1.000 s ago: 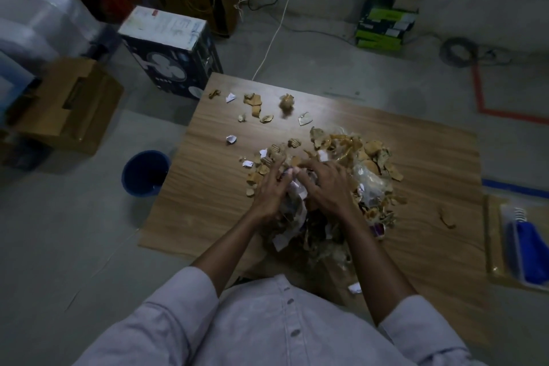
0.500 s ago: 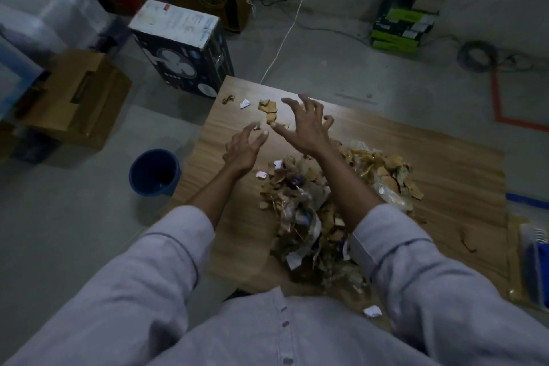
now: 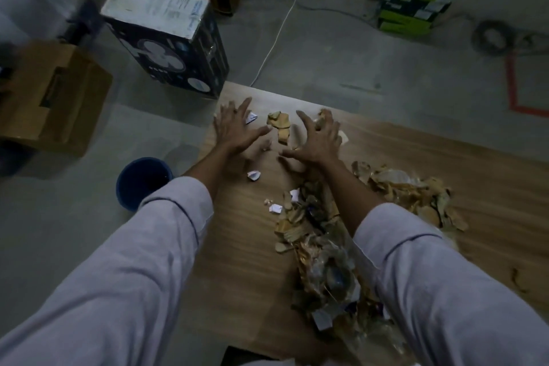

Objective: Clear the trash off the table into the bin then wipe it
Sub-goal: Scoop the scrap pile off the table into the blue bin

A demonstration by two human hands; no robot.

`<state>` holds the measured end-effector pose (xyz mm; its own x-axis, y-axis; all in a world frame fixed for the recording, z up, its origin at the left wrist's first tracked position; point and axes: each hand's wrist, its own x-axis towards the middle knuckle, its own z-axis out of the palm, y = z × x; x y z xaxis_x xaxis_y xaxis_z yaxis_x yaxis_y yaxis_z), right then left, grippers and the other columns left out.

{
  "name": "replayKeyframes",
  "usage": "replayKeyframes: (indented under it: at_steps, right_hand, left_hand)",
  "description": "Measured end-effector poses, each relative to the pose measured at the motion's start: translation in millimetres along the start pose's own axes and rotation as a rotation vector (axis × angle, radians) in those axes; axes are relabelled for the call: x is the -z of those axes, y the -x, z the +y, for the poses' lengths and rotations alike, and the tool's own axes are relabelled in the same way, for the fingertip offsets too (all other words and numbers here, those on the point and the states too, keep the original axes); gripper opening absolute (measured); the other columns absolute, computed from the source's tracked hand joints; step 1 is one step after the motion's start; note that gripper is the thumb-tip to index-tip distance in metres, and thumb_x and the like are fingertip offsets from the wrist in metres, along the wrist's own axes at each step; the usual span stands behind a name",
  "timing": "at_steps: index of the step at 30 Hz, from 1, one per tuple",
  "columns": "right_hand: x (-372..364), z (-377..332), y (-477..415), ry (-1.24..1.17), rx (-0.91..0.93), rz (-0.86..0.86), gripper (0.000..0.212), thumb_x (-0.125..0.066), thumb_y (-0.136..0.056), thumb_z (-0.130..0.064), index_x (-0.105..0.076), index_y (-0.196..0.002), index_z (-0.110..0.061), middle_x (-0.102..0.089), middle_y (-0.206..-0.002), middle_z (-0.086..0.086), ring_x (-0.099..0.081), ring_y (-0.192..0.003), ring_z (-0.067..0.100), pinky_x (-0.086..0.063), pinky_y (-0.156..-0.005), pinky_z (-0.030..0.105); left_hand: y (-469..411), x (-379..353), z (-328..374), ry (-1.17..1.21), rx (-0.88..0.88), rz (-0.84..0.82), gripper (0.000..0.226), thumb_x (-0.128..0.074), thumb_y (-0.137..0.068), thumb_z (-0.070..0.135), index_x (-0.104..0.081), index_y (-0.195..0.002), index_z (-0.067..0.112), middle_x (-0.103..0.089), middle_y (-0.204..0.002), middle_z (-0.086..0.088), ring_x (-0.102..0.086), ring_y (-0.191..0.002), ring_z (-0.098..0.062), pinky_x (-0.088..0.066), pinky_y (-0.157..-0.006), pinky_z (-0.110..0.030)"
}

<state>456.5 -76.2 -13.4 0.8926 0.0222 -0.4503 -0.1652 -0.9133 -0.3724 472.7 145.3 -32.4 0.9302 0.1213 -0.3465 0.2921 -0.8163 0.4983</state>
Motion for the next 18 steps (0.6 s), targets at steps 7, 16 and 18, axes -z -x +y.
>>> replayKeyframes:
  at_steps: [7,16,18]
  right_hand:
    - [-22.1,-39.9,-9.0,0.136,0.276,-0.024,0.073,-0.062,-0.089,-0.039,-0.032,-0.155,-0.04,-0.017,-0.163,0.009,-0.01,-0.15,0.035,-0.017,-0.114,0.07]
    - [-34.0,10.3,78.5,0.179,0.386,-0.157,0.045,-0.071,-0.087,-0.033,-0.061,-0.13,-0.022,-0.041,-0.125,0.015,-0.038,-0.118,0.034,-0.049,-0.091,0.049]
    - [-28.3,31.0,97.3,0.136,0.372,-0.216,0.048,-0.074,-0.084,-0.029,-0.064,-0.13,-0.018,-0.049,-0.12,0.017,-0.05,-0.11,0.036,-0.048,-0.09,0.042]
  left_hand:
    - [39.1,-48.9,14.3,0.185,-0.126,0.074,0.068,-0.042,-0.096,0.051,-0.035,-0.155,0.016,-0.035,-0.161,-0.009,-0.025,-0.151,-0.029,-0.019,-0.123,-0.045]
    - [161.8,-100.5,45.7,0.13,0.1,0.059,0.039,-0.051,-0.099,0.035,-0.052,-0.134,0.017,-0.041,-0.139,-0.014,-0.037,-0.13,-0.035,-0.032,-0.106,-0.048]
    - [183.3,-108.5,57.9,0.237,0.12,-0.007,0.039,-0.051,-0.101,0.036,-0.052,-0.135,0.017,-0.039,-0.138,-0.016,-0.033,-0.132,-0.034,-0.028,-0.11,-0.047]
